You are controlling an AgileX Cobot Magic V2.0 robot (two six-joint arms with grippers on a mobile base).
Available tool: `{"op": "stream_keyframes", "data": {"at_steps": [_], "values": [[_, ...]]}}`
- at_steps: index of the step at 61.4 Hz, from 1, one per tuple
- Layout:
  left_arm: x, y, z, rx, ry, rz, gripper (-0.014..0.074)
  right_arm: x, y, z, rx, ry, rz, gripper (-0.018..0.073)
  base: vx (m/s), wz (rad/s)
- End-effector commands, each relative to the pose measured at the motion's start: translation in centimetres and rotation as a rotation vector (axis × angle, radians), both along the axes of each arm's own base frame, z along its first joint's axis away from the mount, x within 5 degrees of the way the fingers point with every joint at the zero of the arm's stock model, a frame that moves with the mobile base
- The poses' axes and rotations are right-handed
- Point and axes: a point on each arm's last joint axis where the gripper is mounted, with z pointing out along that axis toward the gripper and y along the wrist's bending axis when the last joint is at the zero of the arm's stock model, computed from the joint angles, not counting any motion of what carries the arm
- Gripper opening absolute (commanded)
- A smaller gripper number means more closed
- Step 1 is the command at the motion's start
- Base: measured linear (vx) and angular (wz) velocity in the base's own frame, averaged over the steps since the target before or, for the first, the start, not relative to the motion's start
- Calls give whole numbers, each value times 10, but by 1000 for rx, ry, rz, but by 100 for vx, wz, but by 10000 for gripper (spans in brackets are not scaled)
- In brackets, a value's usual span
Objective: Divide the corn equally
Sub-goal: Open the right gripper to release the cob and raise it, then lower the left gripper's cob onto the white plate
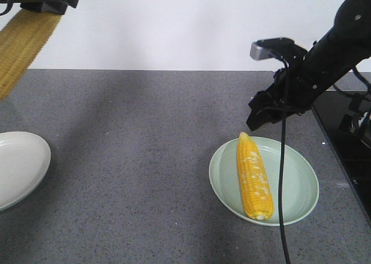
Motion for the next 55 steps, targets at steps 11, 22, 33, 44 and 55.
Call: {"op": "stream_keyframes", "data": {"at_steps": [11,22,33,44,55], "values": [[-8,24,22,64,-132,148,-7,-42,1,89,151,-346,31,-15,0,0],[0,45,14,73,-103,227,-7,-71,-2,118,167,-432,50,-8,0,0],[16,77,-24,102,32,352,-7,-95,-5,135,167,-465,75,-8,0,0],[29,97,-81,148,173,399,-7,-114,-7,146,160,-494,112,-8,0,0],[35,108,-131,148,242,420,-7,-122,-6,149,180,-485,138,-7,0,0]]}}
